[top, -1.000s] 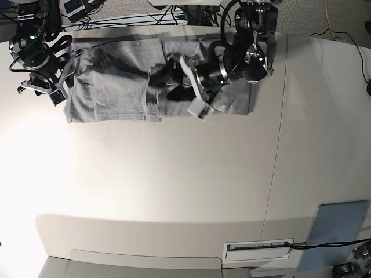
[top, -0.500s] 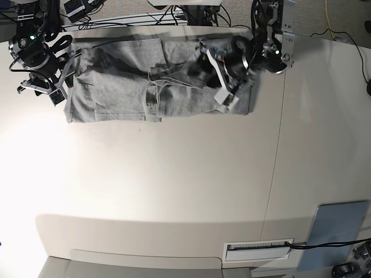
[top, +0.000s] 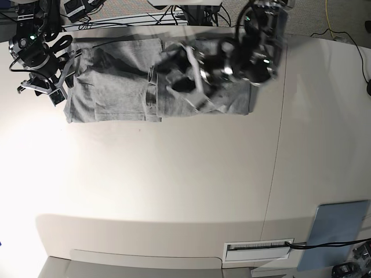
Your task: Fold the T-shirt properly
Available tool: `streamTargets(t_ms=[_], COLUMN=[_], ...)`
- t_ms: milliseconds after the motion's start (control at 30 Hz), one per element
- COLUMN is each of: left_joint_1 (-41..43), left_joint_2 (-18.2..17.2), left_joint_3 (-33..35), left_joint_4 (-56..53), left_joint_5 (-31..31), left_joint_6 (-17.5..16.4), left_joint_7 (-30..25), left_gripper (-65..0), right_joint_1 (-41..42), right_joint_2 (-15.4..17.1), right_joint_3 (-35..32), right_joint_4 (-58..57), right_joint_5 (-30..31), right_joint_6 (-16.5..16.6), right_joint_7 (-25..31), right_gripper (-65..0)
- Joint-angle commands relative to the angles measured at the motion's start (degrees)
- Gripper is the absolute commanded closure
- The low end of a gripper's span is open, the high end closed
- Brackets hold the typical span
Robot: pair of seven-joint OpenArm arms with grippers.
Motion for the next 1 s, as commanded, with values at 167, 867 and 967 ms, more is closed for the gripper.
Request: streamTargets(t_ms=[167, 867, 967], left_joint_1=[-0.7, 2.0, 2.0], left_joint_2=[-0.2, -6.1, -6.1], left_joint_3=[-14.2, -14.3, -13.1], left_joint_4=[1.0, 1.0, 1.0], left_joint_5=[-1.4, -3.5, -3.5], left_joint_6=[-2.8, -4.8, -4.8], left_joint_7=[-0.7, 1.7, 1.7], left_gripper=[-38.7, -38.6, -38.6], right_joint_1=[0.0, 10.3, 10.3], right_joint_2=[0.8, 1.0, 0.9], right_joint_3=[2.9, 19.2, 19.2], right_joint_4=[0.6, -31.5, -31.5], right_joint_5=[-0.2, 39.4, 40.2], right_joint_6=[-4.9, 9.2, 9.2], right_joint_7=[1.5, -13.0, -13.8], right_gripper=[-24.9, -24.9, -24.9])
